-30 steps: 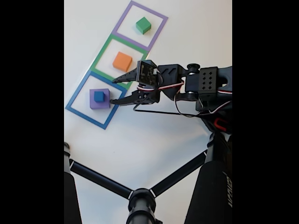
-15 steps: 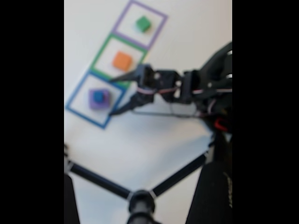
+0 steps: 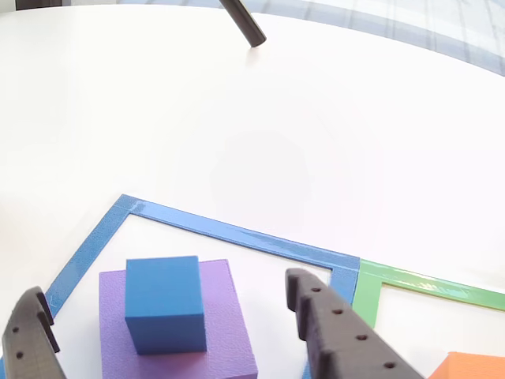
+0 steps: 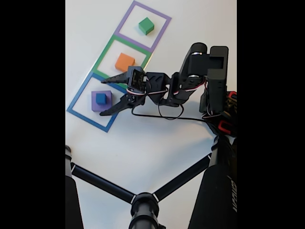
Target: Tower of hanoi
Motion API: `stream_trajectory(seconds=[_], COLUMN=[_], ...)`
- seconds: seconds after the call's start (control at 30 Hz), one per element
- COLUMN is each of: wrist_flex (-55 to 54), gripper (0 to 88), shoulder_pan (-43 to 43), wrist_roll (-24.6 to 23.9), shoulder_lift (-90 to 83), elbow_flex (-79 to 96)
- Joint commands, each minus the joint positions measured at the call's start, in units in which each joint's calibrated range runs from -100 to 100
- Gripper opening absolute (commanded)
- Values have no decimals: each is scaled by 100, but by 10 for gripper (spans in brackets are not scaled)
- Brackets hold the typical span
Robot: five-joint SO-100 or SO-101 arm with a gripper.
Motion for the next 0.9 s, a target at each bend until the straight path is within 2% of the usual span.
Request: stream_trajectory(seconds=[0.0, 0.37, 0.87], wrist_flex=[-144, -169, -185], gripper=[328, 287, 152], shoulder_pan=[-130, -380, -562], wrist_roll=[0, 0, 0], shoulder_lift=[80, 290, 347], elbow_flex=[-209, -327, -327])
